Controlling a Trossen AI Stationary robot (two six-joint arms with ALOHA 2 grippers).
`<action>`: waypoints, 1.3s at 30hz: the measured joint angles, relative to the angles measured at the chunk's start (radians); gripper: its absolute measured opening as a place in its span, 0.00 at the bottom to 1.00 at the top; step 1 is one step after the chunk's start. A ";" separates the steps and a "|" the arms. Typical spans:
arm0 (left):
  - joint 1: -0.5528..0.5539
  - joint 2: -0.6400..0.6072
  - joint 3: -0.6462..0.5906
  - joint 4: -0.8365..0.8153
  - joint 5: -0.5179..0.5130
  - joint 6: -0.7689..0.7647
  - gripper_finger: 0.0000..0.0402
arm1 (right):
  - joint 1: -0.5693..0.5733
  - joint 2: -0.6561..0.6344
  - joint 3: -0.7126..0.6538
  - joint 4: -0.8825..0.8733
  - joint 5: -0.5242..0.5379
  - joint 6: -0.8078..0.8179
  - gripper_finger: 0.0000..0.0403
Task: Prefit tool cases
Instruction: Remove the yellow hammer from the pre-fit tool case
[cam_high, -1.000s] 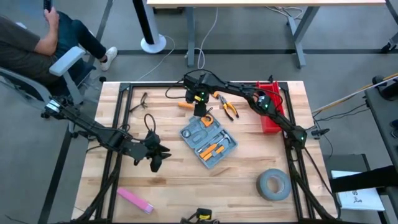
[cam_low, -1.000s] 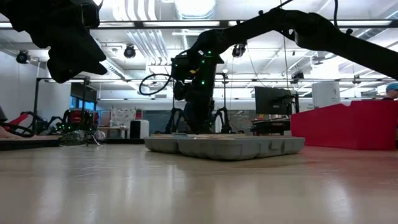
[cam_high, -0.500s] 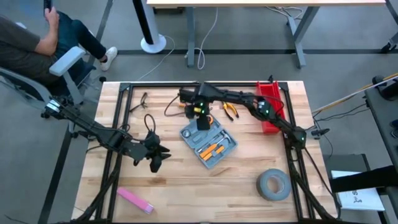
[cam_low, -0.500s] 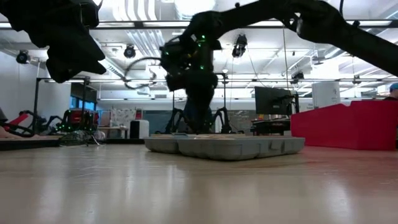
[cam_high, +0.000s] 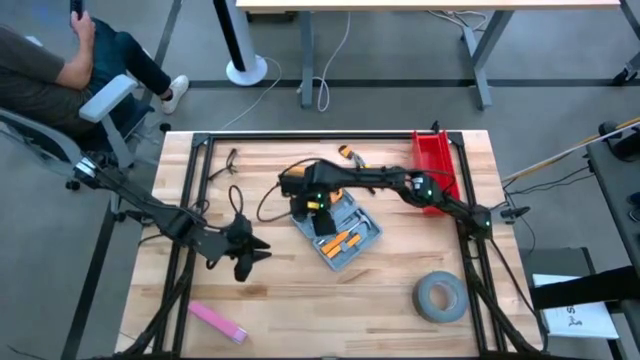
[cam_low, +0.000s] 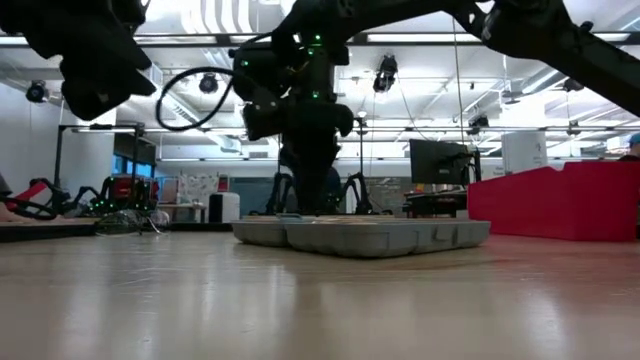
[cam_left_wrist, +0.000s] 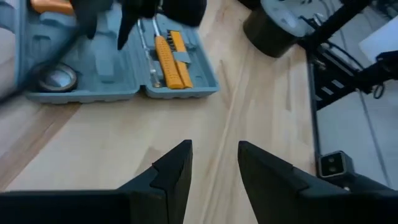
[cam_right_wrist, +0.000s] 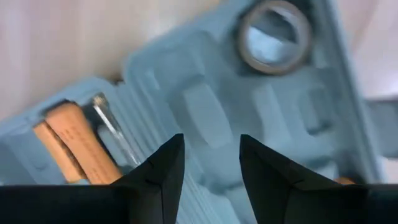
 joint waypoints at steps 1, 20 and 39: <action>-0.008 -0.007 0.000 0.000 -0.003 0.000 0.34 | 0.009 0.000 -0.008 0.011 -0.001 0.007 0.33; -0.074 -0.041 0.000 -0.005 -0.051 0.001 0.34 | 0.082 0.000 -0.040 0.171 0.102 0.090 0.27; -0.078 -0.047 0.000 -0.033 -0.043 0.000 0.34 | 0.143 -0.001 -0.121 0.182 0.020 0.067 0.27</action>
